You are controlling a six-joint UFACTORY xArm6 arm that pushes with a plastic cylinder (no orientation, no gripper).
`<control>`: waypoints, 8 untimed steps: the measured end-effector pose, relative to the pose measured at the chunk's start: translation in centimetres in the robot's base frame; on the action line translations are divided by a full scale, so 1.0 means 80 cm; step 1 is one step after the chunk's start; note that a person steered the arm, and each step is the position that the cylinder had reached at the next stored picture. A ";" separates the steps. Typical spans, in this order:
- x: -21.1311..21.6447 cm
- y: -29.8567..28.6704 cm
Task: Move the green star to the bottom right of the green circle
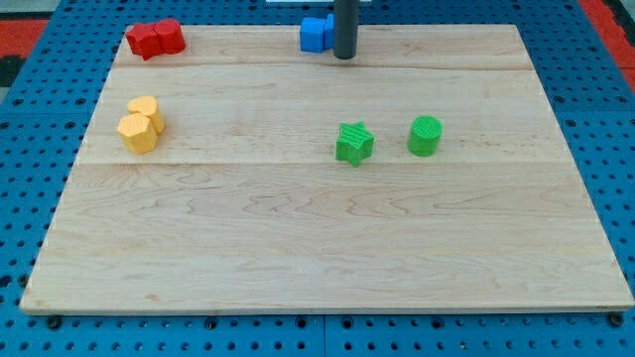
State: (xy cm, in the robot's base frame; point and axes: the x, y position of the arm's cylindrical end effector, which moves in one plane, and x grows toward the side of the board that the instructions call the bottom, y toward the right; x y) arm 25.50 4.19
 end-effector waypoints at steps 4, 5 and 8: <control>0.069 0.005; 0.074 0.005; 0.183 0.003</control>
State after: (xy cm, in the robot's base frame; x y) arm 40.14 4.46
